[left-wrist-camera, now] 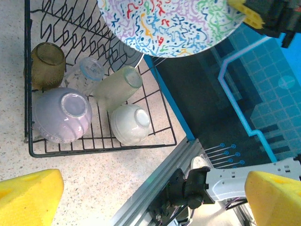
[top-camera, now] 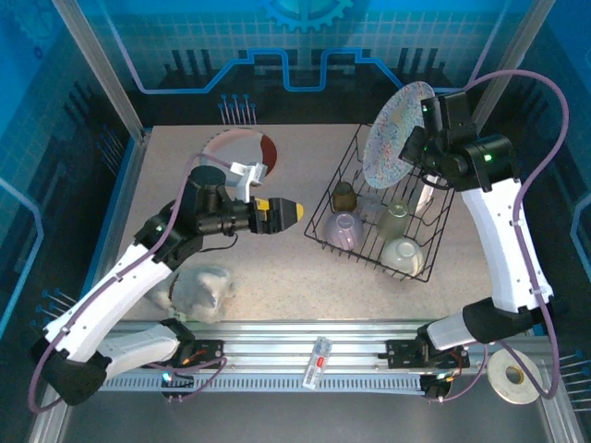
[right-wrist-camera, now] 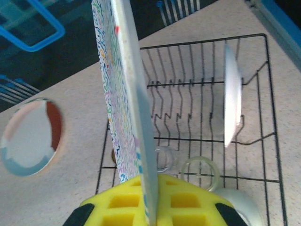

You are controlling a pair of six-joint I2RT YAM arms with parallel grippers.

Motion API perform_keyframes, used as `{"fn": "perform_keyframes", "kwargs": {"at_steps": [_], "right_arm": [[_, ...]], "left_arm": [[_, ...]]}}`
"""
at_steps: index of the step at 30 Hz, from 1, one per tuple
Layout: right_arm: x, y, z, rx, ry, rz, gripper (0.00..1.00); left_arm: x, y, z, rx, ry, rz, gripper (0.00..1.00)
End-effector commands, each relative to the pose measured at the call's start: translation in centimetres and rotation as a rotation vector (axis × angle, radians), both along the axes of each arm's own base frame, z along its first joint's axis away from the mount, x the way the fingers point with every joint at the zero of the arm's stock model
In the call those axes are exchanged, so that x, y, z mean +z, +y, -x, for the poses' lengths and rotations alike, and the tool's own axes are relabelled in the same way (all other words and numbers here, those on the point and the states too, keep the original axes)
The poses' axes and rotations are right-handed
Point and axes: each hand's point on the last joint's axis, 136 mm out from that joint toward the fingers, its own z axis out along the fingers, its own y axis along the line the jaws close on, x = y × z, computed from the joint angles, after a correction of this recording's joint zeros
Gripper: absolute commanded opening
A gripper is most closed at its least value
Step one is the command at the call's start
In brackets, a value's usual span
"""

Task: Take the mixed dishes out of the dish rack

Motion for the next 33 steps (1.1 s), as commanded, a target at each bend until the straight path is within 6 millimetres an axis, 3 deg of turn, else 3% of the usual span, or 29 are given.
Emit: {"fn": "perform_keyframes", "kwargs": {"at_steps": [1, 5, 9, 17, 33], "right_arm": [[4.3, 2.2, -1.1, 0.136, -0.188, -0.07, 0.0], [5.1, 3.9, -0.5, 0.264, -0.228, -0.122, 0.0], [5.4, 5.3, 0.1, 0.374, -0.267, -0.235, 0.0], [4.3, 5.9, -0.2, 0.444, -0.285, -0.464, 0.0], [3.0, 7.0, -1.5, 0.541, -0.216, -0.671, 0.0]], "left_arm": [[2.5, -0.8, -1.3, -0.018, -0.002, 0.09, 0.99], [3.6, -1.0, -2.7, 0.005, 0.023, 0.12, 0.99], [4.7, 0.2, -4.1, 0.059, 0.034, 0.152, 0.99], [4.0, 2.9, -7.1, 0.179, 0.135, 0.223, 0.99], [3.4, 3.5, -6.7, 0.199, 0.131, 0.203, 0.99]]}}
